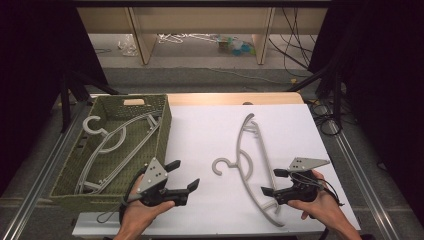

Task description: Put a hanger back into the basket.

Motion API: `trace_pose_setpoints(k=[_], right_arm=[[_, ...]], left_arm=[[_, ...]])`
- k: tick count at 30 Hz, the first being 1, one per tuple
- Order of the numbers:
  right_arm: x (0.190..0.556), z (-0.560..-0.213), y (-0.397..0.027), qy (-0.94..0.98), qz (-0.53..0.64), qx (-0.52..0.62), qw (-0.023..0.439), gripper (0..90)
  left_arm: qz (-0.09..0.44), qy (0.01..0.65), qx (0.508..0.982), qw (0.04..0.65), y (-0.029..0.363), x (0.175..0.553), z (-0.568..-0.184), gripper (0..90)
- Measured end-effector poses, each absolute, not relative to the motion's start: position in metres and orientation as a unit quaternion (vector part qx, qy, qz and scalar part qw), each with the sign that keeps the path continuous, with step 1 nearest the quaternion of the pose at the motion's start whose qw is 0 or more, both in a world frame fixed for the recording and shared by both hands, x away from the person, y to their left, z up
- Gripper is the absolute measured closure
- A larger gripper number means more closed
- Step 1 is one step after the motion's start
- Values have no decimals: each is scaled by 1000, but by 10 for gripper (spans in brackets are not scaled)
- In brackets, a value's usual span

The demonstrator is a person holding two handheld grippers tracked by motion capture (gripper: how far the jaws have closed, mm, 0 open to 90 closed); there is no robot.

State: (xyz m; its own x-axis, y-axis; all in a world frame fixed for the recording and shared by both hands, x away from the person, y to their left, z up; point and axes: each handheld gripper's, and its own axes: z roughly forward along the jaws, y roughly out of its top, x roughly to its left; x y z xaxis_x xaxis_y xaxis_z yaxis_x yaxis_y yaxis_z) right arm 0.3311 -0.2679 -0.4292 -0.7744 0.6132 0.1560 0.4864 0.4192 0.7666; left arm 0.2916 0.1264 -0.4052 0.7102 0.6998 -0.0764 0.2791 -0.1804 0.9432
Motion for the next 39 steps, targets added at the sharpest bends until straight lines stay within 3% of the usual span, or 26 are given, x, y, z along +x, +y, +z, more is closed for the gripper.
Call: trace_pose_setpoints(k=[18, 26, 31, 39], right_arm=[[330, -444, -232, 872, 366, 311, 90, 200], [345, -463, -213, 894, 300, 323, 81, 259], [351, -469, -201, 905, 264, 328, 64, 364], [356, -470, -188, 916, 226, 325, 71, 372]], left_arm=[[176, 317, 760, 538, 113, 286, -435, 183], [175, 315, 764, 535, 112, 286, -437, 183], [174, 313, 766, 534, 113, 286, -438, 184], [171, 312, 764, 537, 113, 287, -437, 188]])
